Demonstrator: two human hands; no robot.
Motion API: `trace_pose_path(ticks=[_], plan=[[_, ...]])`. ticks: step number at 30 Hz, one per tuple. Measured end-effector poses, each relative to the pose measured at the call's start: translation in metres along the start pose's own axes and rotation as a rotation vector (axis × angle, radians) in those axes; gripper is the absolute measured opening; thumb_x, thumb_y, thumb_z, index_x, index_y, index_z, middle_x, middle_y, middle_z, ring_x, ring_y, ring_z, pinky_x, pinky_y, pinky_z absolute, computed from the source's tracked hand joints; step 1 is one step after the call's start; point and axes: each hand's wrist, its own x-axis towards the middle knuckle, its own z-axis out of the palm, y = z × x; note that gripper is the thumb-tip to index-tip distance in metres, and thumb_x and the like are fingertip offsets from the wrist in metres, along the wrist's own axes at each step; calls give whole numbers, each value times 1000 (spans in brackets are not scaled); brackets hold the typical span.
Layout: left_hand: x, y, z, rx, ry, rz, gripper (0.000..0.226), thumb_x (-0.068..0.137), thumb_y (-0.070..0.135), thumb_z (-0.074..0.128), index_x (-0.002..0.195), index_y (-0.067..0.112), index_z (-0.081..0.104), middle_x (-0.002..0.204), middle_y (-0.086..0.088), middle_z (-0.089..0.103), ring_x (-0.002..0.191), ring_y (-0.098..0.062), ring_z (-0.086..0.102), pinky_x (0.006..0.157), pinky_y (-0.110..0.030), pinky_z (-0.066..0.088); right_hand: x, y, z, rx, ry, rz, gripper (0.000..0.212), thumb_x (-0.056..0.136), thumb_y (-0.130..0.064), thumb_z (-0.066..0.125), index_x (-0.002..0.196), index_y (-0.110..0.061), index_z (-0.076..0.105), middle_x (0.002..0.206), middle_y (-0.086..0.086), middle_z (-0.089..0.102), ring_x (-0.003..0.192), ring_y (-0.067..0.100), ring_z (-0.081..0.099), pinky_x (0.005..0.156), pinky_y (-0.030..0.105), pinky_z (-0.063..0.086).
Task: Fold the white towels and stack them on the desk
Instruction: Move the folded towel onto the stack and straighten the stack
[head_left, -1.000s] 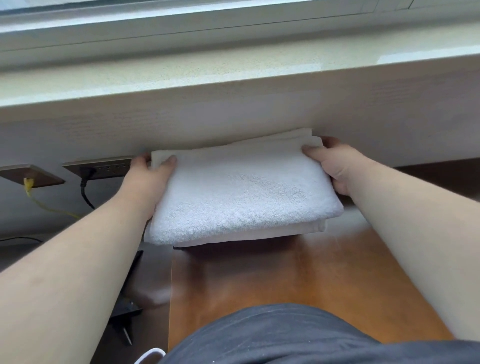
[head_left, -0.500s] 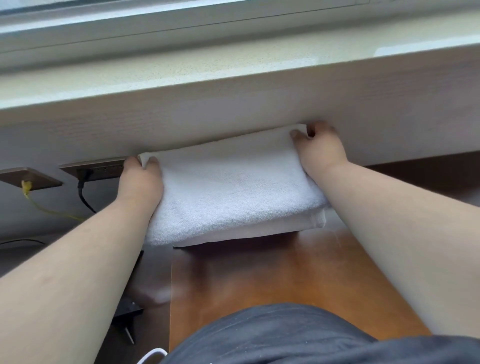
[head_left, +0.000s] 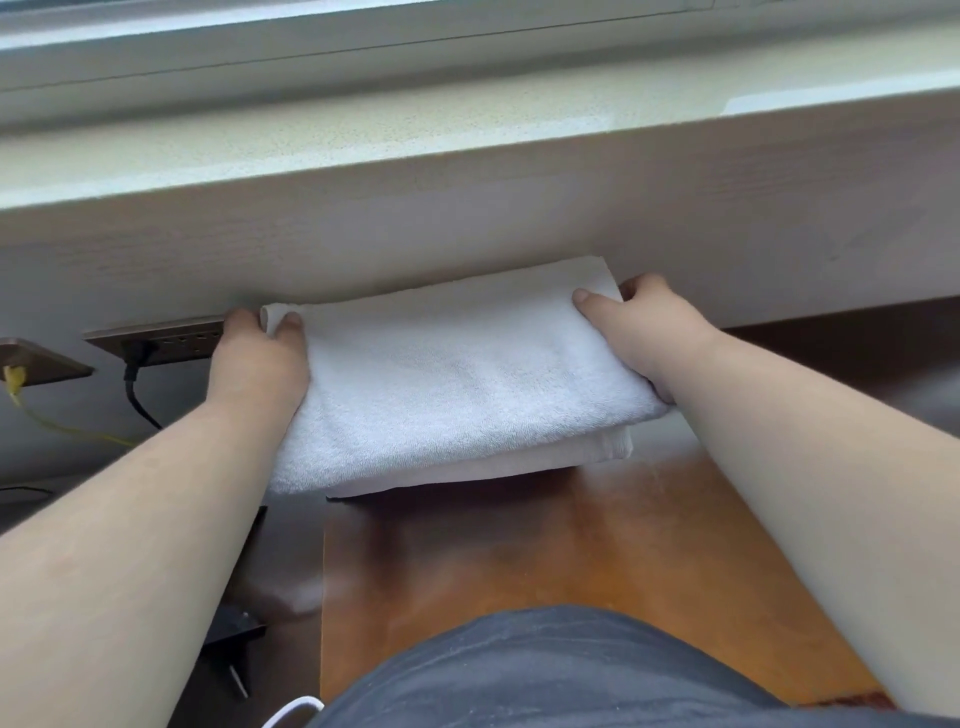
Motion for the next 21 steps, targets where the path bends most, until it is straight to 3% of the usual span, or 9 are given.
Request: trace_pose_path(ticks=[3,6,10,15,19,21], plan=[[2,7,-2,42,-4,14,43,95,43,53,123,11,48,112,-14,54,96,-31,50,81,-30,32,-4,5,0,-11,-34,61,74,80,-68,58,133,-19,44,107,-3,59,90,20,59,79,35,46],[-1,11,0,106,-40,15,49,97,43,53,129,7,45,122,-21,55,94,-29,47,81,-31,31,-9,15,3,-159,-77,82,74,88,-66,52,141,-16,41,121,5,58,94,27,57,77,36,43],[-7,8,-3,43,-53,-46,65,93,52,51,142,12,35,135,-15,51,114,-35,51,87,-33,31,-16,17,-2,-81,-39,20,68,82,-72,52,129,-23,47,98,-10,56,77,10,54,74,33,43],[-17,-21,-16,104,-128,-133,91,70,79,50,140,23,37,112,-1,54,93,-28,53,81,-37,41,-47,41,-2,6,-136,64,65,72,-76,55,112,-25,49,97,-7,64,81,17,67,57,30,51],[-28,-32,-13,212,-130,-17,72,87,65,51,140,18,36,126,-11,58,92,-27,50,79,-36,38,-44,52,4,-101,-24,-30,45,88,-64,51,108,-23,51,89,-8,61,77,10,59,55,29,38],[-36,-29,-11,229,-99,3,67,92,57,50,141,17,32,133,-14,54,104,-34,53,84,-40,40,-42,51,7,-158,23,-59,41,94,-59,46,103,-20,53,85,-6,60,76,11,56,55,28,34]])
